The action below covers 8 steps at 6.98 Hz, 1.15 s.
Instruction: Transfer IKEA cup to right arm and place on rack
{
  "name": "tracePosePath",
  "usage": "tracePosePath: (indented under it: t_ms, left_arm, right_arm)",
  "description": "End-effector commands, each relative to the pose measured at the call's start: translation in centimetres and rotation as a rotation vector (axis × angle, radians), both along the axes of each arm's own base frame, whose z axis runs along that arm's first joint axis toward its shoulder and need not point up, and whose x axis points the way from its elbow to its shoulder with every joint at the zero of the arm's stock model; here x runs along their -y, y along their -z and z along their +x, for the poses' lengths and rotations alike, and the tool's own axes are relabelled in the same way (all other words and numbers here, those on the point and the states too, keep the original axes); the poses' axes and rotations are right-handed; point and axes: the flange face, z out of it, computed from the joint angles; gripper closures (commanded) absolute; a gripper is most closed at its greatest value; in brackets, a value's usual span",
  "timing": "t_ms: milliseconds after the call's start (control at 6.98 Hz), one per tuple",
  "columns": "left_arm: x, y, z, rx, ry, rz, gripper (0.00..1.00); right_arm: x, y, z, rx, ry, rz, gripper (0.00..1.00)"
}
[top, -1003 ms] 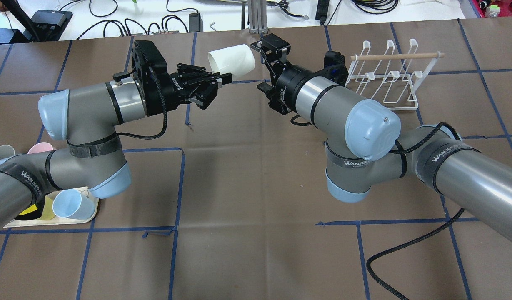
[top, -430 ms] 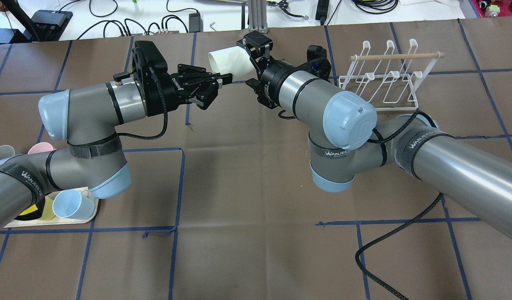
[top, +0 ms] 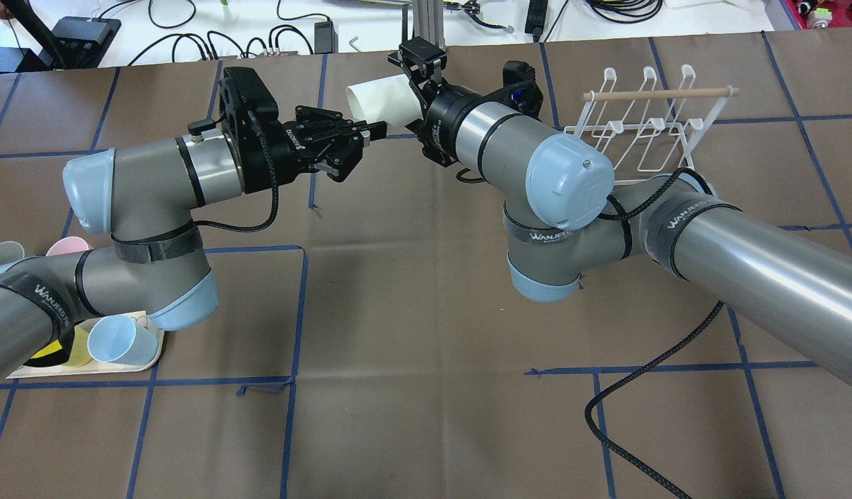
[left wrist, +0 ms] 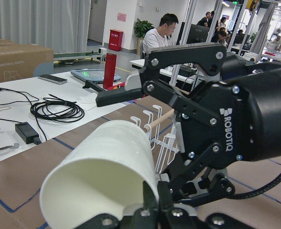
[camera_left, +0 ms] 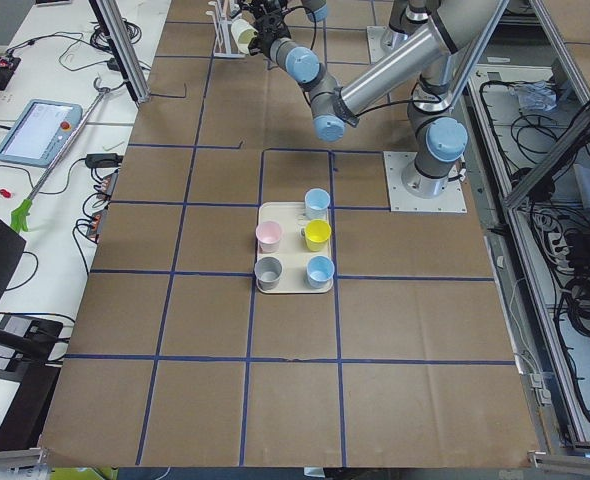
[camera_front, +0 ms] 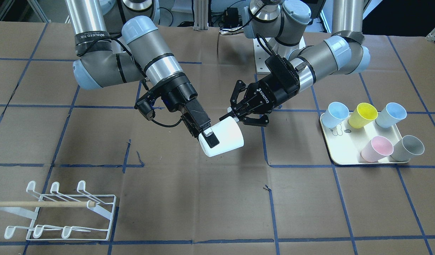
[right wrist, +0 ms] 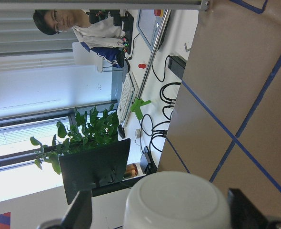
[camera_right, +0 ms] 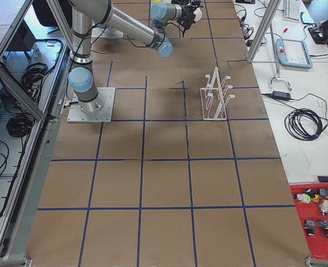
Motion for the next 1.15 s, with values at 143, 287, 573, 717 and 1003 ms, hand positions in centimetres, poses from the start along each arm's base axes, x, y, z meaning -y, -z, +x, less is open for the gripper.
tracePosePath:
  t_ms: [143, 287, 573, 717, 1003]
  left_arm:
    - [-0.03, -0.13, 0.0, -0.003, -0.002, 0.004, 0.96]
    - [-0.03, -0.13, 0.0, -0.004, -0.003, 0.005, 0.96]
    - [-0.09, -0.14, -0.01, -0.004, -0.003, 0.005, 0.96]
    - [-0.06, -0.2, -0.01, -0.004, -0.003, 0.004, 0.96]
    - [-0.12, -0.34, -0.01, -0.003, -0.003, 0.001, 0.9]
  right_arm:
    - [0.89, 0.44, 0.62, -0.002, -0.004, 0.001, 0.02]
    - [0.72, 0.51, 0.85, -0.002, -0.008, 0.003, 0.05]
    - [0.7, 0.67, 1.0, -0.005, -0.016, 0.016, 0.23]
    - [0.65, 0.58, 1.03, -0.003, -0.02, 0.015, 0.28]
    - [0.61, 0.49, 1.03, -0.002, -0.022, 0.014, 0.45]
